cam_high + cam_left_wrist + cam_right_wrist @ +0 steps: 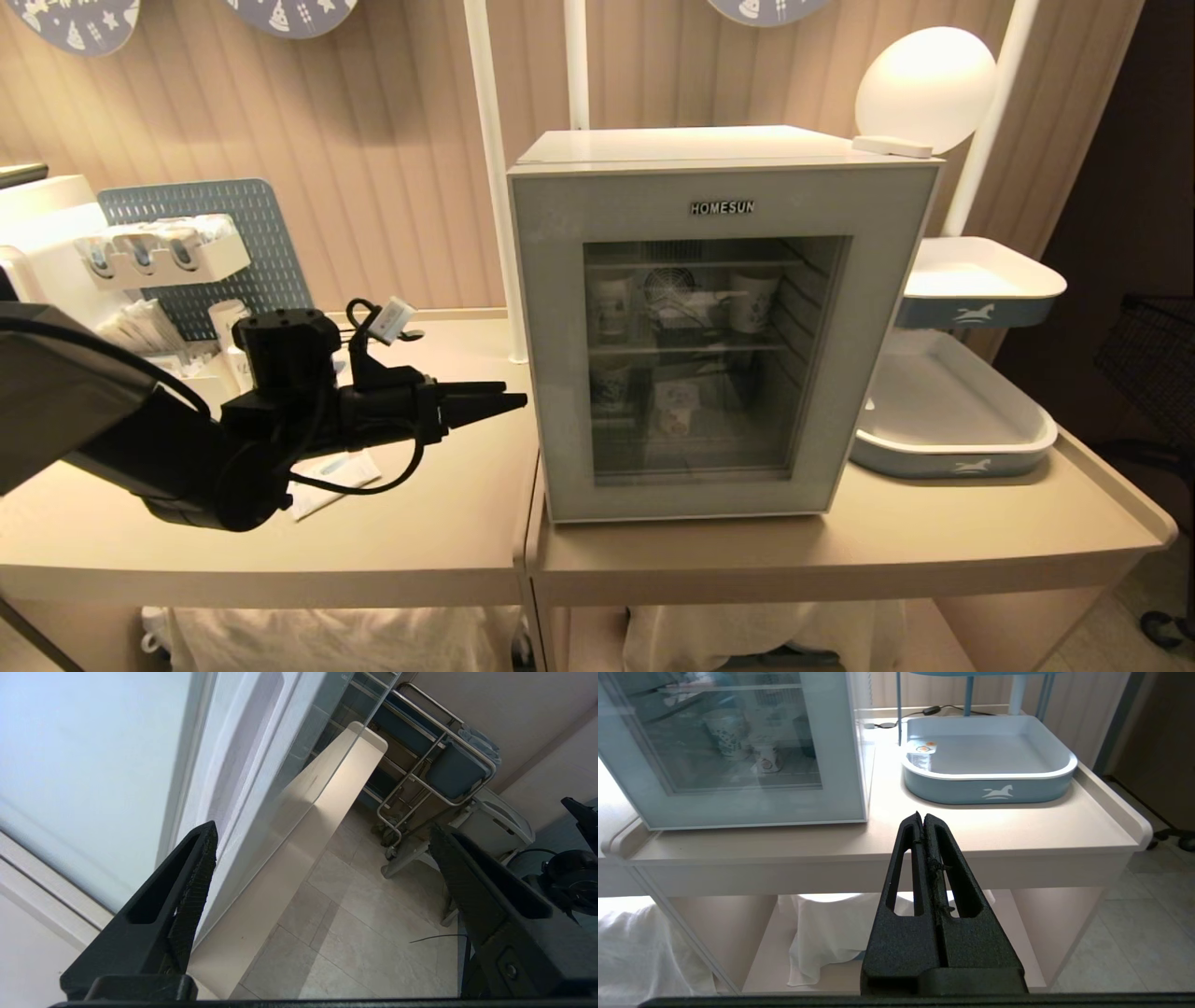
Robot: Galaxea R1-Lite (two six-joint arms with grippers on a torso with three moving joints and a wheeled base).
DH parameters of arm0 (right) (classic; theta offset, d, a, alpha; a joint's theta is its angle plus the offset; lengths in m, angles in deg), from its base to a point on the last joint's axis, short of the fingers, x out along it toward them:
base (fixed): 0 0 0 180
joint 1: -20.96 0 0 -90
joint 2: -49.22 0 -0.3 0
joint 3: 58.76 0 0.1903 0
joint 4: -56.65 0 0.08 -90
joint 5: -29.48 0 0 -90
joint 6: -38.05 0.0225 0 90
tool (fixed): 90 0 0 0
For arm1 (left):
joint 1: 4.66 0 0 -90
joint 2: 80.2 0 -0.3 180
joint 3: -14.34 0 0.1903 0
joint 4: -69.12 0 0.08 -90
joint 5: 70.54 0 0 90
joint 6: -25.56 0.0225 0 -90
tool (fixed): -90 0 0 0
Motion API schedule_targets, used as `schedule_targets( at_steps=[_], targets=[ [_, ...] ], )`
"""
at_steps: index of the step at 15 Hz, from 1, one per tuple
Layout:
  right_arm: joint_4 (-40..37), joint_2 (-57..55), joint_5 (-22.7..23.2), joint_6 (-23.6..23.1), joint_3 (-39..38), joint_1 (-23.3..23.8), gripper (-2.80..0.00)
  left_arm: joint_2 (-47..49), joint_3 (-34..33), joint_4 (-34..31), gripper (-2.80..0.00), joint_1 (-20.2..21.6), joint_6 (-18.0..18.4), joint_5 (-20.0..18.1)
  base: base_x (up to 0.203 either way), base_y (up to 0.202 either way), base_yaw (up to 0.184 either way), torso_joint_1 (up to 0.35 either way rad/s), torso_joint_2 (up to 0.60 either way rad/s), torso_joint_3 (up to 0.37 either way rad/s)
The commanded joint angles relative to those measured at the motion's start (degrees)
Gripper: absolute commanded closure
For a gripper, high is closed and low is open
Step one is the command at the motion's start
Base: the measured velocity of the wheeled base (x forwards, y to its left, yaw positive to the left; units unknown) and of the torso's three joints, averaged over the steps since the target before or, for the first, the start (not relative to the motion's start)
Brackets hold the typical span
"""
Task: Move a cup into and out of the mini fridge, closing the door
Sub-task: Open the freezer door
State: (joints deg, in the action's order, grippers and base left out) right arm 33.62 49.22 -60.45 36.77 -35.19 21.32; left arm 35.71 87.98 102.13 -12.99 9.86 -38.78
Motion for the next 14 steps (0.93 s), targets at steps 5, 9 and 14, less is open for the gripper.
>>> schedule_targets(
  at_steps=[5, 9, 14],
  targets=[
    [0.01, 0.0, 0.01, -0.04, 0.05, 0.0, 0.0, 0.81, 2.12, 0.24, -2.8, -1.87, -0.29, -0.38, 0.0, 0.0, 0.0, 0.0, 0.0, 0.0],
    [0.01, 0.0, 0.01, -0.04, -0.03, 0.0, 0.0, 1.87, 3.87, 0.23, -2.8, -3.78, -0.44, -0.39, 0.0, 0.0, 0.0, 0.0, 0.0, 0.0],
    [0.01, 0.0, 0.01, -0.04, -0.03, 0.0, 0.0, 3.01, 5.27, 0.32, -2.8, -5.02, -1.53, -0.12, 0.0, 0.0, 0.0, 0.0, 0.0, 0.0]
  ],
)
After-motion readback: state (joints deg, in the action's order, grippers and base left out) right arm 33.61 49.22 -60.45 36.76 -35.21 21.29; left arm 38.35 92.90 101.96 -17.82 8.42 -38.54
